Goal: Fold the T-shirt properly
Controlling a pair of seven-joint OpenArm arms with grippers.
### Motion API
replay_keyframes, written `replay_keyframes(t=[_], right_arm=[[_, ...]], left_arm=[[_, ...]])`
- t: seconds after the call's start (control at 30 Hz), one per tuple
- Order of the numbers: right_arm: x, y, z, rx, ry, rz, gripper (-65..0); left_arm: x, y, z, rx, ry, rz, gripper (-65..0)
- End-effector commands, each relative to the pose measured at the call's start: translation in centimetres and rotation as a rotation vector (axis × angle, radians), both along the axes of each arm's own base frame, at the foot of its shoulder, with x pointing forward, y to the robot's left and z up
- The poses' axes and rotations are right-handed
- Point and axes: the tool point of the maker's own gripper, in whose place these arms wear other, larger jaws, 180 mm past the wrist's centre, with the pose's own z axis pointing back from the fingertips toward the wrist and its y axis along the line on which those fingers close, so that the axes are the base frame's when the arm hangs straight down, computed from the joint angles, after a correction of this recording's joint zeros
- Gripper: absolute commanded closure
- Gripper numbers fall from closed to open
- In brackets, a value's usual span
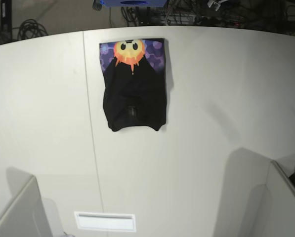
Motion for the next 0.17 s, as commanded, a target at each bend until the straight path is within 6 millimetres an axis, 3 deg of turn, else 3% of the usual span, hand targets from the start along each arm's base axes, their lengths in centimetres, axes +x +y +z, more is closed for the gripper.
replay_keyframes(t=[0.0,0.13], right_arm=[[-0.2,-0.2,0.1,-0.005,-0.001,-0.003,0.0],[0.9,-1.0,-0.2,-0.017,-0.019,0.004,0.0]], left_arm=[[-0.7,-0.1,0.2,-0.009,0.01,-0.003,0.0],[0.0,-1.1,0.0,-0.024,-0.007,0.013,0.0]])
